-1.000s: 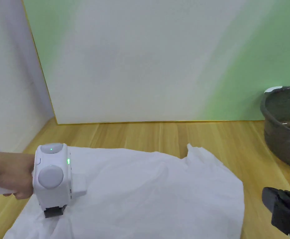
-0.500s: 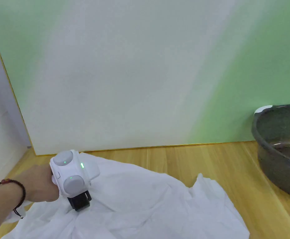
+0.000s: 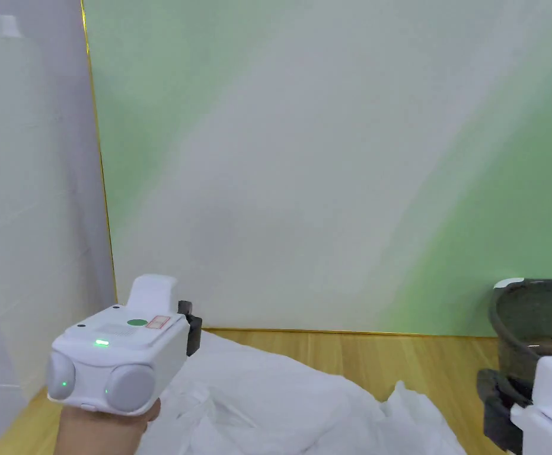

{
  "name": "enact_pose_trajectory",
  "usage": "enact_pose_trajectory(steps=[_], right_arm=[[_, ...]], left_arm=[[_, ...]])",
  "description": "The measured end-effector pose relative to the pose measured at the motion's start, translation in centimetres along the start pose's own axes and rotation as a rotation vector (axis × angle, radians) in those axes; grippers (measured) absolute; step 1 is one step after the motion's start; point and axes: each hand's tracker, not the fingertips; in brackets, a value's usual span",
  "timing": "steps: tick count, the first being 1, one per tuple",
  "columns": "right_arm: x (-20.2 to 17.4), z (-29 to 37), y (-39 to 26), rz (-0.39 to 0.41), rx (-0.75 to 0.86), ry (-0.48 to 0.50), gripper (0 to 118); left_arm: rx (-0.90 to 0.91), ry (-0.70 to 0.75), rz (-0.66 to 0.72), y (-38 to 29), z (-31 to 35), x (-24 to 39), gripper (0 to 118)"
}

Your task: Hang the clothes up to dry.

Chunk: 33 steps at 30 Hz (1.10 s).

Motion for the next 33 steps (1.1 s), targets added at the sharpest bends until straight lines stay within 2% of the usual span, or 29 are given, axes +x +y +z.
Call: enact_pose_trajectory(steps=[3,4,5,6,7,9,10,12,14,15,18,22,29,31,33], right_arm=[[-2.2,-1.1,2.1,0.014,0.014,0.008,0],[-2.9,-1.4,2.6,0.031,-0.023,0.036,0],[-3.2,-1.3,2.6,0.013,-0.081,0.083,0],[-3.3,-1.0,2.8,-0.016,-0.140,0.164,0],[-3.2,-0.3,2.7,-0.030,-0.203,0.325,0],[-2.9,1.1,2.1,-0.044,-0.208,0.526,0],[-2.6,1.7,2.0,-0.033,-0.225,0.578,0],[-1.9,3.0,2.0,0.014,-0.209,0.651,0],[-0.6,4.2,1.9,-0.016,-0.204,0.790,0],[0.0,4.9,1.9,-0.020,-0.187,0.803,0],[0.9,6.4,1.8,-0.001,-0.176,0.765,0],[1.6,7.2,1.5,0.030,-0.179,0.753,0],[3.7,8.7,1.3,-0.024,-0.147,0.934,0],[4.0,9.0,1.2,-0.035,-0.139,1.006,0],[3.9,9.2,1.2,-0.041,-0.137,1.031,0]], left_arm=[[0.002,-0.086,0.011,-0.8,1.9,2.6,2],[0.000,-0.122,0.012,-1.2,2.6,3.4,2],[-0.010,-0.173,0.025,-1.5,3.3,3.8,2],[-0.035,-0.244,0.050,-1.7,4.1,4.1,2],[-0.063,-0.353,0.074,-1.9,5.0,4.1,2],[-0.089,-0.647,0.075,-2.1,6.3,4.0,2],[-0.095,-0.772,0.039,-2.2,6.9,4.1,2],[-0.091,-0.899,-0.022,-1.9,8.1,4.3,2],[-0.122,-1.034,-0.041,-1.7,8.6,4.3,2],[-0.134,-1.086,-0.063,-1.6,8.8,4.3,2],[-0.135,-1.107,-0.143,-1.2,8.8,5.2,2],[-0.142,-1.183,-0.140,-1.2,8.2,6.2,2],[-0.192,-1.480,-0.058,-1.5,8.1,5.5,1],[-0.200,-1.526,-0.030,-1.6,8.1,5.0,1],[-0.197,-1.513,-0.030,-1.6,8.1,4.8,1]])
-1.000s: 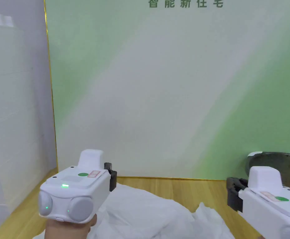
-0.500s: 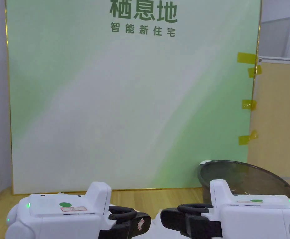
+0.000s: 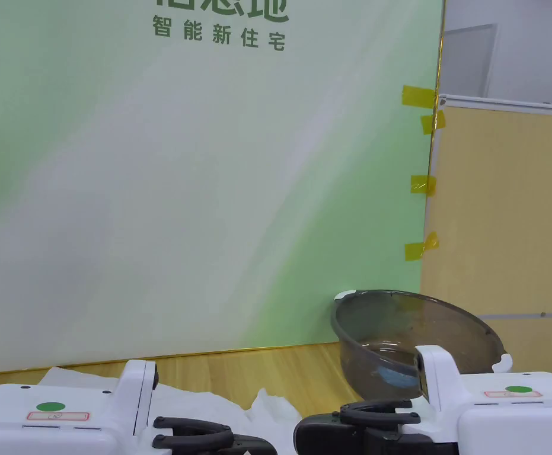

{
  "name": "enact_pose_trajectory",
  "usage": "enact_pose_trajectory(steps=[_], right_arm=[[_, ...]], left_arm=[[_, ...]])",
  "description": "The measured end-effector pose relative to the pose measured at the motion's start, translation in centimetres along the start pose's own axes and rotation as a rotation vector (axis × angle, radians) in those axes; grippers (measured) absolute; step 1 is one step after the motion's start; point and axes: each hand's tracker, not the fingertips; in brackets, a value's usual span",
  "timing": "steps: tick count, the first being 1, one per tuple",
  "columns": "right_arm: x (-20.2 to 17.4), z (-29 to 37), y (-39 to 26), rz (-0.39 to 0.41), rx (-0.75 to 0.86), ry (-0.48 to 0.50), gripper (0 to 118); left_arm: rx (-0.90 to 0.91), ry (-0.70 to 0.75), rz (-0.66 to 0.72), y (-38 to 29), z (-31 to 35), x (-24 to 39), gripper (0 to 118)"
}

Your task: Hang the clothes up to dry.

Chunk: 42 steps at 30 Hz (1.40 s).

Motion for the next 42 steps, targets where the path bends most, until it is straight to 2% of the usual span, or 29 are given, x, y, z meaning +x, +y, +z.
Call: enact_pose_trajectory(steps=[6,8,12,14,16,20,23,26,29,31,35,37,40,42], right_arm=[[-0.3,0.8,0.2,0.000,0.017,-0.035,0],[-1.0,2.8,0.2,0.019,0.024,-0.117,0],[-5.1,10.3,-0.3,0.034,0.065,-0.371,0],[-8.8,14.4,-0.8,0.037,0.089,-0.530,0],[-13.8,18.3,-1.9,0.049,0.139,-0.695,0],[-26.1,23.9,-5.4,0.016,0.237,-1.032,0],[-35.4,25.6,-8.5,-0.015,0.274,-1.267,0],[-42.9,25.6,-10.8,-0.056,0.338,-1.417,0],[-46.4,25.0,-11.3,-0.077,0.343,-1.539,0],[-47.7,24.6,-11.5,-0.086,0.355,-1.537,0],[-49.4,23.4,-10.0,-0.066,0.342,-1.716,0],[-50.0,22.7,-8.2,-0.030,0.380,-1.862,0],[-49.4,20.6,-4.6,0.114,0.414,-2.175,0],[-48.0,19.7,-3.0,0.105,0.476,-2.413,0]], left_arm=[[-0.017,-0.009,0.002,0.8,-1.0,-0.8,1],[-0.036,-0.038,-0.017,1.8,-2.3,-1.0,1],[-0.114,-0.162,-0.098,5.6,-8.5,-1.3,2],[-0.139,-0.248,-0.132,7.6,-12.9,-0.9,1],[-0.154,-0.396,-0.164,9.6,-17.9,0.8,1],[-0.231,-0.643,-0.277,12.3,-28.4,7.1,1],[-0.246,-0.812,-0.354,12.9,-34.1,13.9,1],[-0.234,-0.976,-0.387,12.5,-37.3,20.4,2],[-0.241,-1.056,-0.389,11.8,-38.7,23.5,2],[-0.264,-1.036,-0.400,11.3,-38.9,24.2,2],[-0.254,-0.965,-0.438,10.9,-37.7,25.6,2],[-0.155,-0.870,-0.462,11.2,-37.1,27.0,2],[0.024,-0.698,-0.439,11.6,-36.6,31.4,2],[0.171,-0.479,-0.397,11.9,-36.3,34.5,2]])
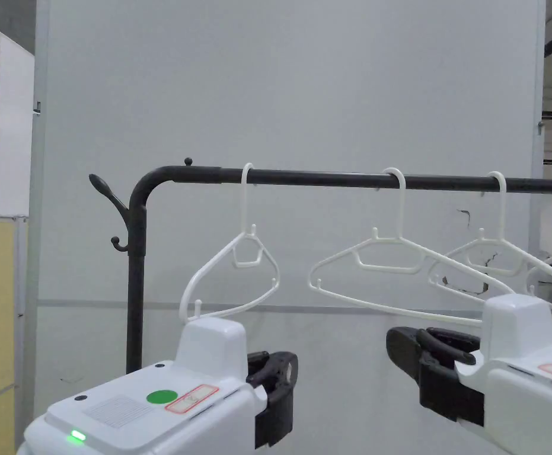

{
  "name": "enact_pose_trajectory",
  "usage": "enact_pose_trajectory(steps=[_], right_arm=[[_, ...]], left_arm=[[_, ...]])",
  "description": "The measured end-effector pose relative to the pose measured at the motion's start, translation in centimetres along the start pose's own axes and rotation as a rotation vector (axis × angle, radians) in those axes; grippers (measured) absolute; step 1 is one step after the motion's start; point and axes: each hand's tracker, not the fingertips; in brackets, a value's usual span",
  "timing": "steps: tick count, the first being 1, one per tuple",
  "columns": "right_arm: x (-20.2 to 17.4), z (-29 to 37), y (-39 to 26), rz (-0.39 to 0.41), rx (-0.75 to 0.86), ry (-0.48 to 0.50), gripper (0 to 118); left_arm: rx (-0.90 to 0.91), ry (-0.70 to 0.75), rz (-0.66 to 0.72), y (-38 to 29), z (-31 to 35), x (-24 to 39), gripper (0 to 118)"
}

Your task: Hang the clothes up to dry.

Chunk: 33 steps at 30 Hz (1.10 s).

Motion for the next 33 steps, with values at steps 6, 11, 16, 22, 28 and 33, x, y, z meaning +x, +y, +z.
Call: enact_pose_trajectory(steps=[6,11,16,22,28,33], right_arm=[[0.6,-2.4,-0.8,0.026,-0.082,0.007,0],[2.6,-2.3,3.6,0.085,-0.074,-0.037,26],[5.5,-4.3,11.4,0.113,-0.147,-0.108,118],[7.9,-11.2,15.5,0.131,-0.427,-0.061,118],[9.7,-17.7,13.2,0.077,-0.703,-0.048,116],[9.4,-18.8,12.3,0.098,-0.749,-0.035,59]], left_arm=[[0.002,-0.079,-0.008,0.5,-1.7,3.3,2],[0.014,-0.104,-0.035,1.3,-1.8,4.1,2],[0.026,-0.122,-0.055,1.9,-1.2,4.3,2],[0.008,-0.134,-0.026,1.7,-0.4,3.9,2],[0.015,-0.131,-0.025,1.9,0.4,3.3,2],[0.024,-0.132,-0.030,1.9,1.2,2.9,2]])
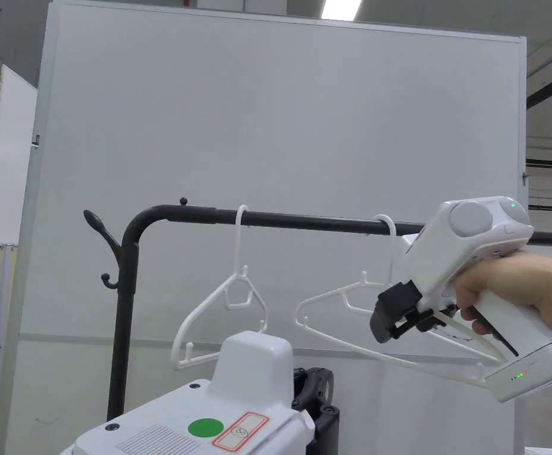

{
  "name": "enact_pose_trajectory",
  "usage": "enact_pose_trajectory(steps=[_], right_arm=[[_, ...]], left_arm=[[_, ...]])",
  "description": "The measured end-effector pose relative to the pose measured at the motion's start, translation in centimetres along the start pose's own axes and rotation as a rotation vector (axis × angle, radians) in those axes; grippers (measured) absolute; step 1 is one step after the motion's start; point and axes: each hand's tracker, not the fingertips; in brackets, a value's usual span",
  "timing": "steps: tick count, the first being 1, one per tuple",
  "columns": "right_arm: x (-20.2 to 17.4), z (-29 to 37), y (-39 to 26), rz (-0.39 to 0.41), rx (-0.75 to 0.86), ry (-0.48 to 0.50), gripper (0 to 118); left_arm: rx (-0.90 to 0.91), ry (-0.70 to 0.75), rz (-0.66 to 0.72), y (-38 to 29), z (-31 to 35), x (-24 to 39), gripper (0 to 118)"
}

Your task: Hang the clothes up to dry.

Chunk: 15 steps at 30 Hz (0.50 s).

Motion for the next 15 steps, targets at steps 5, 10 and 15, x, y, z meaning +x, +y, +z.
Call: enact_pose_trajectory(steps=[5,10,15], right_arm=[[0.2,-0.6,0.0,0.008,-0.009,0.018,7],[0.3,-0.2,0.0,0.017,0.019,0.010,5],[0.3,3.1,0.7,0.010,0.116,0.018,6]], left_arm=[[-0.007,0.000,0.016,-0.2,0.3,-0.4,2],[-0.013,0.012,0.008,-0.6,0.5,-0.6,2],[-0.012,0.034,0.021,-0.7,0.5,-1.0,2]])
